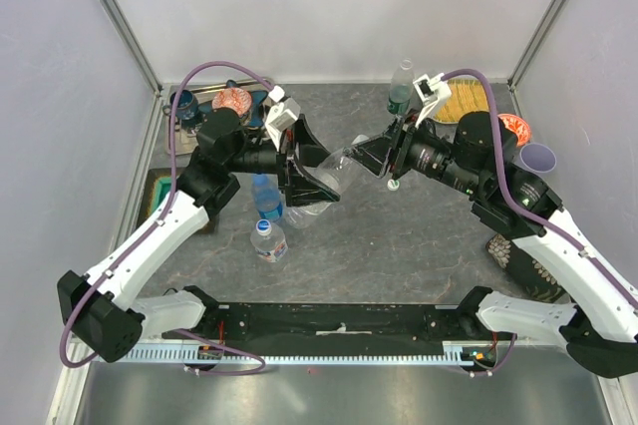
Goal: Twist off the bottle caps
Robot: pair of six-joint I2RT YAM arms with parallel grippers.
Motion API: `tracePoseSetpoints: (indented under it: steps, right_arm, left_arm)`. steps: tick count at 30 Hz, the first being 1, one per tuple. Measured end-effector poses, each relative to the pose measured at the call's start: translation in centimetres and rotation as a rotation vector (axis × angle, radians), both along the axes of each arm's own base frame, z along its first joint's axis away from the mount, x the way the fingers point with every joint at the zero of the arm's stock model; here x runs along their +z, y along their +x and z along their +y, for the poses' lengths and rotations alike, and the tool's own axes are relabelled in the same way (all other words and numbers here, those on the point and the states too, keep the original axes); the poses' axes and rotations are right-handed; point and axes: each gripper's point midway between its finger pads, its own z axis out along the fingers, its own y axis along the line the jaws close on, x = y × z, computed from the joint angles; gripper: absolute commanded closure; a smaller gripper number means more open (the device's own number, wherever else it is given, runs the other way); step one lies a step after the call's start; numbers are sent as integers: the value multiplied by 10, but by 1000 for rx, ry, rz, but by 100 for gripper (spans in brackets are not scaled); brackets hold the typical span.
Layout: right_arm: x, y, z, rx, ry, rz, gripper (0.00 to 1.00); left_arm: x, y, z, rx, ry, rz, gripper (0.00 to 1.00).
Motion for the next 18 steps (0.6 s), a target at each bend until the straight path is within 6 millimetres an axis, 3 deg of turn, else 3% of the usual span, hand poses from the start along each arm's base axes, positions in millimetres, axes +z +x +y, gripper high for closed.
tracePoseSetpoints:
  steps: [10,14,17,18]
  right_arm:
    - [6,-2,6,35,15,-22,100]
    - [4,-1,7,38,7,-26,100]
    - [2,-1,6,39,-2,-28,58]
    - [2,0,6,38,-5,-27,36]
  left_arm:
    - [-14,-6,-6,-54,39,13,30]
    - [-17,-7,-9,-68,53,15,56]
    - [-20,-8,-10,-73,65,25,57]
    - [-21,-8,-10,-74,68,24,57]
